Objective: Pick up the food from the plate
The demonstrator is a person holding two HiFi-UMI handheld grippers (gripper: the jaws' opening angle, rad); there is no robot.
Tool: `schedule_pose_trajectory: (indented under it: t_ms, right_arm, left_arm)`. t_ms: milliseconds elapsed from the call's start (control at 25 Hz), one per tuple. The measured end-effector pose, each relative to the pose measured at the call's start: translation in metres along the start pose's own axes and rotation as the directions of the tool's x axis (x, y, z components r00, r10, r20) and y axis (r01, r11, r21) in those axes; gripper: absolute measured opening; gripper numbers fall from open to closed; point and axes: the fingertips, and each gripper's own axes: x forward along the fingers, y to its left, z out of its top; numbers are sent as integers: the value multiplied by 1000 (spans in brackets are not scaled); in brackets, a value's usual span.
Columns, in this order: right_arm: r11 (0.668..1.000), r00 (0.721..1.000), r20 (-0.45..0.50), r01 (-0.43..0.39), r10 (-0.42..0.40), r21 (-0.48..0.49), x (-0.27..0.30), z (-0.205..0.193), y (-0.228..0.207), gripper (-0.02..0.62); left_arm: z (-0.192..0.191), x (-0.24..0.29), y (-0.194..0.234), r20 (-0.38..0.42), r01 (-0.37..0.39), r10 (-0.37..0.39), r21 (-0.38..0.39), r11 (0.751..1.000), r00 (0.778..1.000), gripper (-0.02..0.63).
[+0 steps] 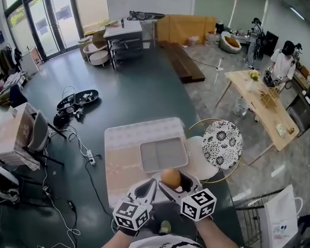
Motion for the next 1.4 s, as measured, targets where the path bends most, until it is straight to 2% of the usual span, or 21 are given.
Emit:
schedule_pose_trajectory:
  t_ms: [200, 360, 760, 1400]
  right_arm:
    - [999, 998, 59, -23, 25, -33, -10, 29, 16, 318]
    - [998, 994, 101, -29, 34, -55, -19, 43, 29, 318]
    - [995, 994, 99, -33, 42, -94, -30, 41, 49, 318]
    - [994, 994, 104, -17, 29, -110, -32, 39, 57, 318]
  left_arm:
    - [37, -9, -1, 51, -16, 14, 40, 999, 999, 5]
    - [51, -19, -7, 76, -16, 12, 52, 999, 997, 5]
    - [50, -31, -26, 92, 1, -7, 63, 998, 996, 5]
    - [49, -43, -20, 104, -20, 12, 69, 997, 995, 5]
